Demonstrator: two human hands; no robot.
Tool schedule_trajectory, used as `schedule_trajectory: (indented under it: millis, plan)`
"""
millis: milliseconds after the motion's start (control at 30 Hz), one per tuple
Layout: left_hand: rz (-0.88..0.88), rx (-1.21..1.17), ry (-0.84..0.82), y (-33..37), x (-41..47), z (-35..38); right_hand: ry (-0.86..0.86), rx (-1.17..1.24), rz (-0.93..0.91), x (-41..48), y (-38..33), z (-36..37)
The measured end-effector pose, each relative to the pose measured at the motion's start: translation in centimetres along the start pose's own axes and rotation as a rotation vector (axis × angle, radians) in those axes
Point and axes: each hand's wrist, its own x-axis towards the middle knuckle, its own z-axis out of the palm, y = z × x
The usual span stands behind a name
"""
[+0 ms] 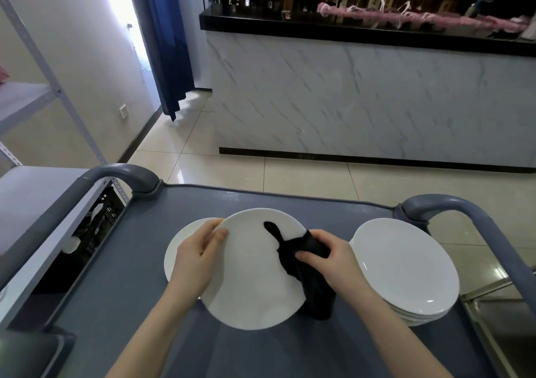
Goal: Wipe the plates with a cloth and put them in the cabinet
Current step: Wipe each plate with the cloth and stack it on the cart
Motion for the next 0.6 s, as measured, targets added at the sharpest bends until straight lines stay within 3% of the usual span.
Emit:
schedule_trajectory:
  millis: [133,233,367,500,600]
  plan:
    - [0.177,0.224,-0.255,1.1,0.9,0.9,-0.155,-0.201,-0.183,1.0,-2.8,1.1]
    - [0.119,0.18,-0.255,0.8,1.2,1.4,-0.211,-0.249,-0.237,1.1,-3.3,2.0]
    - [-0.016,0.046,-0.163,-0.4,0.7,0.1,-0.064,-0.061,-0.176,0.9,-2.1,0.9]
    - [-0.214,-0.15,-0.072,-2.2,-1.7,0.3,0.105,0.36,0.056,0.1,0.0,0.2]
    - [-0.23,-0.234,0.017,-2.1,-2.5,2.0,0.14,0.523,0.185,-0.8,1.5,0.5]
